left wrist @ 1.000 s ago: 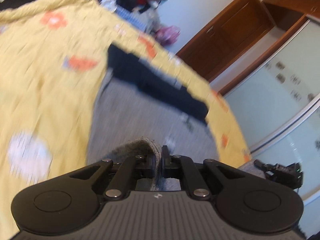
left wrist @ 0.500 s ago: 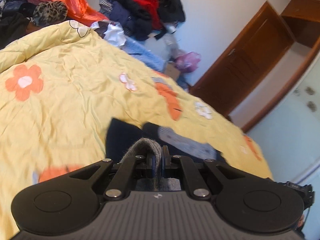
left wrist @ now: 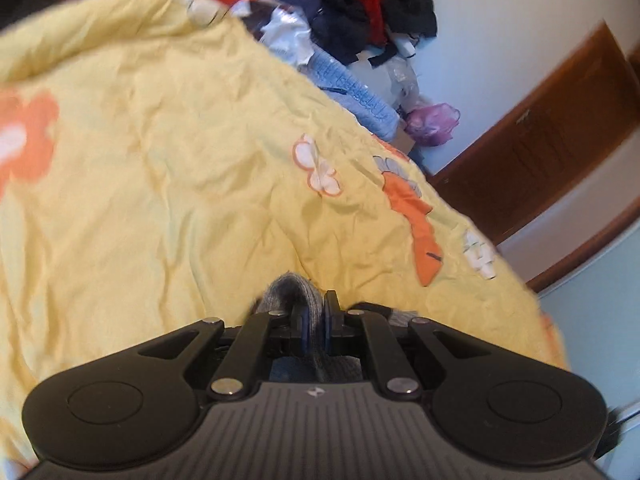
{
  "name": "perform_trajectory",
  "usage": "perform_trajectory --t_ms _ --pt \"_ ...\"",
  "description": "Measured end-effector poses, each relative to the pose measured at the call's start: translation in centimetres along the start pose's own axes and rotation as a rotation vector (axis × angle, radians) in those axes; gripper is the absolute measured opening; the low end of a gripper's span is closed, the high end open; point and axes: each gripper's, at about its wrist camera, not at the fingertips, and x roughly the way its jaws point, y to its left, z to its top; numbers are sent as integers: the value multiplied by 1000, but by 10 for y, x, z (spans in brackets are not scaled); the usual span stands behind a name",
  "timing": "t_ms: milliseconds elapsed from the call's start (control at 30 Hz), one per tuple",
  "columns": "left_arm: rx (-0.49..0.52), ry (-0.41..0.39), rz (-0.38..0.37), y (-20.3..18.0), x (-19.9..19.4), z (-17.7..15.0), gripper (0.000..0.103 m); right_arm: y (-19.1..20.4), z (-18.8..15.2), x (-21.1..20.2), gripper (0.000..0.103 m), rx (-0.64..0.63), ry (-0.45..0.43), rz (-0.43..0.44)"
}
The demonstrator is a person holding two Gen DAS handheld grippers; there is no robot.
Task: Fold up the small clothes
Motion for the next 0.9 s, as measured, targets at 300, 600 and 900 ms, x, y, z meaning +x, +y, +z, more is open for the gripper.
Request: perform_trajectory --t_ms 300,600,900 --pt "77 -320 43 8 -117 -37 99 30 -48 -88 75 -228 -25 -21" --pt "666 -302 330 -54 -72 -74 99 43 -60 -101 75 -440 -56 -225" --pt "1051 -173 355 -94 19 -72 99 78 -25 4 75 -645 62 -332"
